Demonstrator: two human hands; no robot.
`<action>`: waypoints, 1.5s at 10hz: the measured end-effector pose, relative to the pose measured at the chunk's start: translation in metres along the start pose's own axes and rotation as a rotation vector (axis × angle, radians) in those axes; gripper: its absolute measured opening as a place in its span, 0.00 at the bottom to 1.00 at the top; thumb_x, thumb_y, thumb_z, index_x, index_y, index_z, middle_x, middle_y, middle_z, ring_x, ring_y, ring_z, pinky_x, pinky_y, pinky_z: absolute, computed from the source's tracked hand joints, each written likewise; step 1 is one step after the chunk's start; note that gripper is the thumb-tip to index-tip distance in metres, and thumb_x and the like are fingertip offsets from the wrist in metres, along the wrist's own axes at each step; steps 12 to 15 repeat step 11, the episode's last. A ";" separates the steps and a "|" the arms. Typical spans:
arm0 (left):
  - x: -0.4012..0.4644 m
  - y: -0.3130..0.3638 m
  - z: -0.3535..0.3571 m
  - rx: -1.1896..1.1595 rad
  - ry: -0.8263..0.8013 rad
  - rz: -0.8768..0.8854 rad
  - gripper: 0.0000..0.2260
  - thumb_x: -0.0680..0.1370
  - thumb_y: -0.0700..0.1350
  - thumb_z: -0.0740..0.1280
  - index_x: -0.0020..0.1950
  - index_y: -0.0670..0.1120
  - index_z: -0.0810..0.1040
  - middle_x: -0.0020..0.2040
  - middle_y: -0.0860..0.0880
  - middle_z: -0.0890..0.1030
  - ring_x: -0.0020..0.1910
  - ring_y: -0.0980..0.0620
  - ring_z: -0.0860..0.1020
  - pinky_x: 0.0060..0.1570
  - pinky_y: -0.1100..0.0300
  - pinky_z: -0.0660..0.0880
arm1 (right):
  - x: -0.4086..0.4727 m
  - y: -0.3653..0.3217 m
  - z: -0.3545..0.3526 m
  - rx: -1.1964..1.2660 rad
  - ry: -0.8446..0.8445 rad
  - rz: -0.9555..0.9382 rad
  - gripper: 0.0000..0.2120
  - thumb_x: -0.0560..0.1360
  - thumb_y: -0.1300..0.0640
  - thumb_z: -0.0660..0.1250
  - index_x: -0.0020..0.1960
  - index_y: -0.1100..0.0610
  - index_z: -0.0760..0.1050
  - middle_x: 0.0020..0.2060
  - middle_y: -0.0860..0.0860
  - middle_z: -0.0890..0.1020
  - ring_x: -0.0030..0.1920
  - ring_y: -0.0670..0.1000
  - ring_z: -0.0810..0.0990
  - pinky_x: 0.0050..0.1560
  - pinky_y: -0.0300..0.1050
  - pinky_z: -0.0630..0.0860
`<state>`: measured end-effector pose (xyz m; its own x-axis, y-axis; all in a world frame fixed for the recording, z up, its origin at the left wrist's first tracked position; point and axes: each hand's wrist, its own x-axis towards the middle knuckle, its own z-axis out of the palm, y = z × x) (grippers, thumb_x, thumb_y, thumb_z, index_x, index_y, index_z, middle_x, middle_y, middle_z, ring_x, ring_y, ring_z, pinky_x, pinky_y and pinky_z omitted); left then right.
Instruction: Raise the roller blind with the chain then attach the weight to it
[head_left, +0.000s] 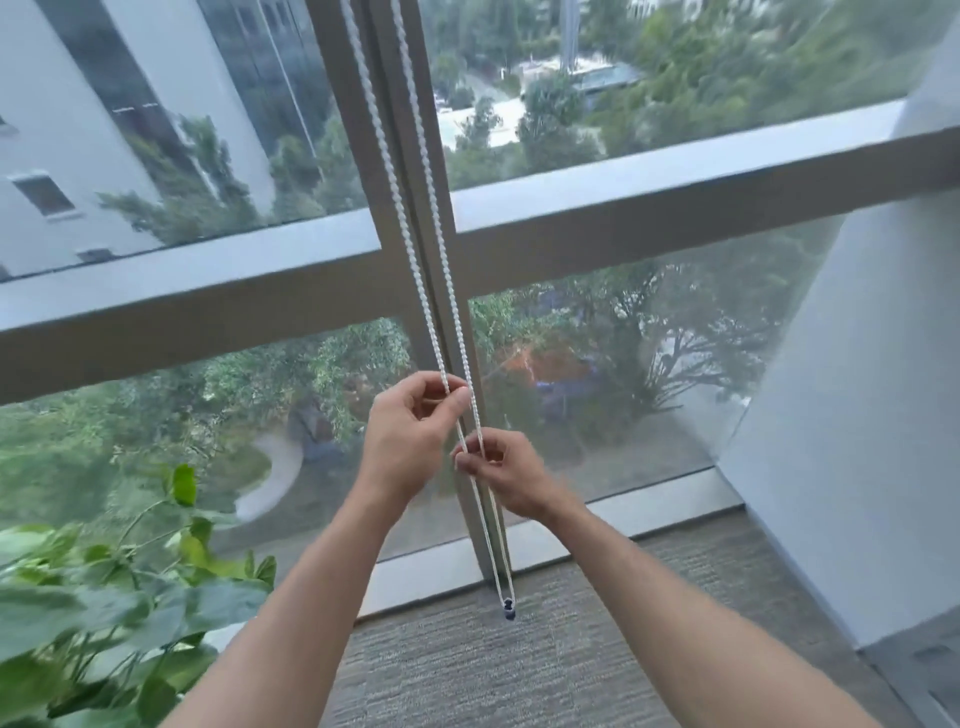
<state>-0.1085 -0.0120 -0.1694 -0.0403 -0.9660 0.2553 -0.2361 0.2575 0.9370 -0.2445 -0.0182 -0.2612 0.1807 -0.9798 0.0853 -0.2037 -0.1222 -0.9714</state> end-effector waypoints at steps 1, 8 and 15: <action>0.010 0.032 -0.009 -0.007 0.008 0.032 0.03 0.74 0.43 0.74 0.42 0.50 0.84 0.40 0.44 0.85 0.41 0.41 0.83 0.45 0.44 0.80 | 0.003 -0.042 -0.011 0.000 0.011 -0.057 0.06 0.77 0.63 0.68 0.46 0.67 0.80 0.38 0.57 0.83 0.40 0.49 0.78 0.47 0.45 0.75; 0.081 0.237 -0.085 -0.023 0.029 0.124 0.03 0.75 0.40 0.72 0.43 0.46 0.83 0.41 0.42 0.85 0.40 0.49 0.81 0.45 0.47 0.81 | 0.042 -0.311 -0.073 0.062 0.156 -0.362 0.04 0.78 0.64 0.67 0.48 0.57 0.79 0.39 0.54 0.84 0.38 0.51 0.82 0.40 0.41 0.78; 0.118 0.296 -0.115 0.246 0.012 0.314 0.08 0.76 0.46 0.72 0.54 0.46 0.83 0.49 0.49 0.86 0.48 0.53 0.83 0.52 0.59 0.79 | 0.071 -0.401 -0.080 -0.158 0.339 -0.490 0.18 0.81 0.57 0.61 0.70 0.51 0.68 0.53 0.50 0.81 0.52 0.50 0.81 0.56 0.50 0.78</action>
